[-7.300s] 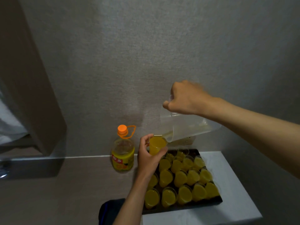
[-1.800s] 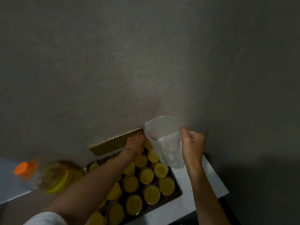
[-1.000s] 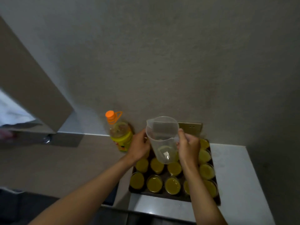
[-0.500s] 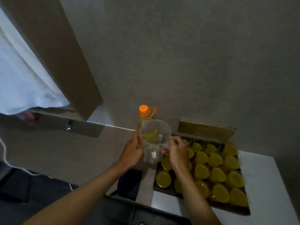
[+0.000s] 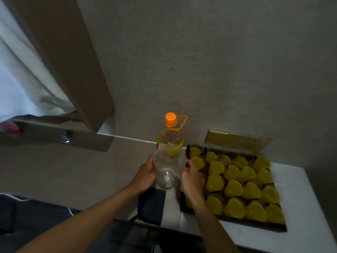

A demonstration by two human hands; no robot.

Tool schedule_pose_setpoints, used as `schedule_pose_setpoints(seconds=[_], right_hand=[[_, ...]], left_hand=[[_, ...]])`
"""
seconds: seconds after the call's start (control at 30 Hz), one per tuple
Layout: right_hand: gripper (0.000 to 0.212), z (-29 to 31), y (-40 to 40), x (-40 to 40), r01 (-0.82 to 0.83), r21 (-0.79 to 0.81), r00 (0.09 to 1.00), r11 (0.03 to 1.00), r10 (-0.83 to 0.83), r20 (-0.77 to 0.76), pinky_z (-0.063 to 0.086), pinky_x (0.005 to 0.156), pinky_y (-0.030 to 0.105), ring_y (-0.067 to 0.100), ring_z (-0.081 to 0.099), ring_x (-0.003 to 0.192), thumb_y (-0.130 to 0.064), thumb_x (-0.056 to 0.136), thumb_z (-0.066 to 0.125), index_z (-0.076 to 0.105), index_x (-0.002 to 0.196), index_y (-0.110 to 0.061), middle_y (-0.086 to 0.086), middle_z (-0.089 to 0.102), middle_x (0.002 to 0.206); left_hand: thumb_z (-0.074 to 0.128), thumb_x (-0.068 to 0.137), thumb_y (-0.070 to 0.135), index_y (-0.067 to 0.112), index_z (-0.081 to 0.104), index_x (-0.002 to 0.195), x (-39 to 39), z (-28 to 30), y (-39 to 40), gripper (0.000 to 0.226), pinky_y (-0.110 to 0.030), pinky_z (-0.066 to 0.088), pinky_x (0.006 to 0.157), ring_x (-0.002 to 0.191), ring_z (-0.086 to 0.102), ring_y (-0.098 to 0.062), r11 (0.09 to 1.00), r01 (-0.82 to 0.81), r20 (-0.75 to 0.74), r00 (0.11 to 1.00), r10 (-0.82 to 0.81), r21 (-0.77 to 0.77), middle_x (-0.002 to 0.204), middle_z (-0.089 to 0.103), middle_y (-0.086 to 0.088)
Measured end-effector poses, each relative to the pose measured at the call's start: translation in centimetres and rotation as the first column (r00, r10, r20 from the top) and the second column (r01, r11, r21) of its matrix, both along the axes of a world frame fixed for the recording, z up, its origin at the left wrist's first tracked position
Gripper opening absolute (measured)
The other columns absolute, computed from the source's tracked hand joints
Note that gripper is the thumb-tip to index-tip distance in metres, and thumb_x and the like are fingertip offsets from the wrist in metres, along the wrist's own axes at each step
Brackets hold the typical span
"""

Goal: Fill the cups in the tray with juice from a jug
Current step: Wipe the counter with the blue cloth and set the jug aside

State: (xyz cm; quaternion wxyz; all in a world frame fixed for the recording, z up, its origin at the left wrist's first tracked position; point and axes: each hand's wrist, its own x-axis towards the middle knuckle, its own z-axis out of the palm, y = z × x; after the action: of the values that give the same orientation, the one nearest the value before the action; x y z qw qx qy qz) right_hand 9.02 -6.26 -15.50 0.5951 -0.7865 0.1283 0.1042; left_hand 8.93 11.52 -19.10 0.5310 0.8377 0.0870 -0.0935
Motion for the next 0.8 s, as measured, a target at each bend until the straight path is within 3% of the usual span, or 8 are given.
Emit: schedule_pose_setpoints(seconds=[0.07,0.13,0.27,0.43,0.57,0.7,0.8], right_hand=[[0.032,-0.8,0.7,0.2,0.004,-0.005,1.000,1.000,-0.004,-0.022,0.057,0.071,0.032,0.015,0.067,0.089,-0.007,0.102,0.047,0.062,0.123,-0.026,-0.001,0.070,0.101],[0.035,-1.3,1.2,0.3,0.000,-0.017,0.999,1.000,0.000,-0.032,0.057,0.077,0.029,0.011,0.065,0.092,-0.004,0.103,0.044,0.061,0.124,-0.026,-0.004,0.068,0.103],[0.039,-1.9,1.9,0.6,0.007,-0.039,0.998,0.999,-0.009,-0.059,0.053,0.082,0.027,0.012,0.062,0.099,-0.004,0.105,0.042,0.056,0.131,-0.029,-0.002,0.065,0.114],[0.038,-3.0,2.2,0.7,0.018,-0.061,0.995,0.998,-0.023,-0.095,0.049,0.071,0.026,0.020,0.066,0.096,-0.003,0.101,0.045,0.057,0.131,-0.023,0.004,0.068,0.115],[0.038,-3.0,2.3,0.8,0.016,-0.056,0.996,0.998,-0.021,-0.086,0.044,0.067,0.016,0.003,0.060,0.094,-0.001,0.099,0.047,0.054,0.126,-0.026,-0.005,0.065,0.109],[0.036,-3.1,2.3,0.6,0.022,-0.043,0.998,0.999,-0.025,-0.065,0.043,0.066,0.013,0.005,0.061,0.096,-0.001,0.099,0.048,0.052,0.123,-0.029,-0.010,0.064,0.104],[0.034,-2.8,2.4,0.3,0.041,-0.035,0.998,0.999,-0.042,-0.045,0.043,0.071,0.011,0.003,0.061,0.102,-0.013,0.104,0.053,0.052,0.135,-0.027,-0.008,0.063,0.119]], left_hand=[[0.055,0.098,0.038,0.035,0.047,0.130,0.1,-0.5,0.6,0.034,-0.021,0.048,0.087,0.113,0.064,-0.012,1.000,0.010,-0.018,1.000,-0.010,-0.002,0.126,0.066,0.005],[0.055,0.092,0.043,0.036,0.047,0.131,0.3,-0.9,1.0,0.041,-0.026,0.047,0.093,0.115,0.062,-0.013,1.000,0.022,-0.033,0.999,-0.022,-0.006,0.128,0.063,0.007],[0.058,0.100,0.027,0.031,0.048,0.136,0.9,-1.8,1.3,0.038,-0.024,0.042,0.092,0.113,0.058,-0.011,0.999,0.042,-0.048,0.998,-0.041,0.025,0.126,0.060,0.009],[0.062,0.098,0.032,0.032,0.049,0.133,1.2,-2.5,1.7,0.037,-0.020,0.044,0.085,0.107,0.059,-0.009,0.997,0.071,-0.076,0.995,-0.069,0.029,0.122,0.061,0.011],[0.067,0.094,0.032,0.031,0.053,0.132,1.4,-3.1,2.0,0.041,-0.024,0.047,0.087,0.108,0.062,-0.012,0.997,0.066,-0.075,0.995,-0.063,0.038,0.122,0.064,0.009],[0.069,0.091,0.033,0.033,0.052,0.128,1.5,-3.7,2.1,0.041,-0.026,0.049,0.086,0.105,0.063,-0.010,0.997,0.069,-0.081,0.995,-0.065,0.039,0.118,0.066,0.008],[0.070,0.090,0.036,0.031,0.052,0.131,1.5,-4.1,2.3,0.045,-0.033,0.053,0.094,0.108,0.063,-0.012,0.997,0.061,-0.072,0.996,-0.057,0.055,0.121,0.065,0.009]])
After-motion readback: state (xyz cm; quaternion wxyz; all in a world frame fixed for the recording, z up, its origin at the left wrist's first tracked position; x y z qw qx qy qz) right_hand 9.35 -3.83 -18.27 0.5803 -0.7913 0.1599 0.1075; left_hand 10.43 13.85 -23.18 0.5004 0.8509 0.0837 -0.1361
